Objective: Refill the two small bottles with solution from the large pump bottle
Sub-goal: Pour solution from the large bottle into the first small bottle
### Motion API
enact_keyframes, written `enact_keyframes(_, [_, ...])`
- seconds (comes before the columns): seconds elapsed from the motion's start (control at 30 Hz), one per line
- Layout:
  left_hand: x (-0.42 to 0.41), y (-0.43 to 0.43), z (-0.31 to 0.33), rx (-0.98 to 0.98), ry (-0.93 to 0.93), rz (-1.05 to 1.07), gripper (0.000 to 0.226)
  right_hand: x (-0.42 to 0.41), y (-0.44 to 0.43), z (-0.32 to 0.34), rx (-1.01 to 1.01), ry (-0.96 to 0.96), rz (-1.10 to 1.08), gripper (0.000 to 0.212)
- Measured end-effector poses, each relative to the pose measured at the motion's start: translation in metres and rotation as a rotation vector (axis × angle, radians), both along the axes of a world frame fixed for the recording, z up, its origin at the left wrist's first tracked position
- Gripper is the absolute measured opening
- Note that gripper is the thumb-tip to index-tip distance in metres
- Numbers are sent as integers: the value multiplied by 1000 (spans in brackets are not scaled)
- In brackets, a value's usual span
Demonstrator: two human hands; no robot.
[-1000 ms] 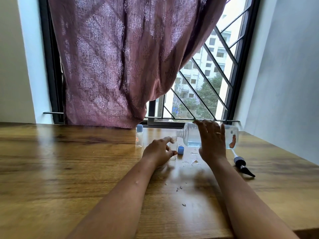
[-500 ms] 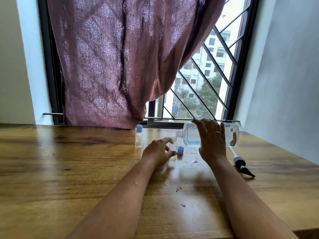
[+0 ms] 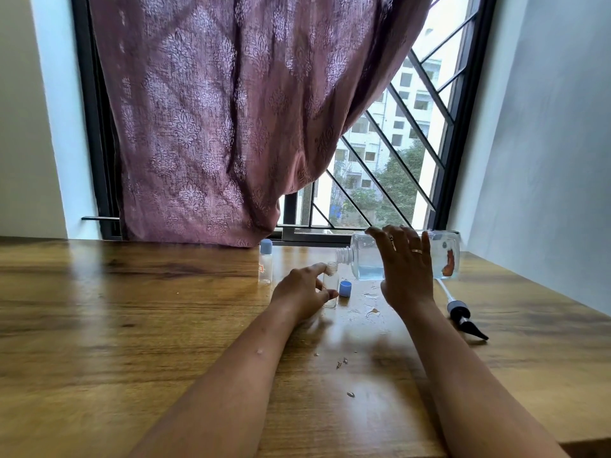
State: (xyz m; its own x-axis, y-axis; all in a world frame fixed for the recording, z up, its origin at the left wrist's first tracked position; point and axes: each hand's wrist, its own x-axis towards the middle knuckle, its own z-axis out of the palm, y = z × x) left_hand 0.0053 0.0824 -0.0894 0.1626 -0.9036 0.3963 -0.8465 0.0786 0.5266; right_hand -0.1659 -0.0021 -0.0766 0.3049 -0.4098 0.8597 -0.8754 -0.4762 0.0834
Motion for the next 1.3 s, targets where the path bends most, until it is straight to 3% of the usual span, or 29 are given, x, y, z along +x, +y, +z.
enact_keyframes(1.3, [-1, 0, 0, 5, 14, 5, 49, 0, 2, 2, -29, 11, -4, 92])
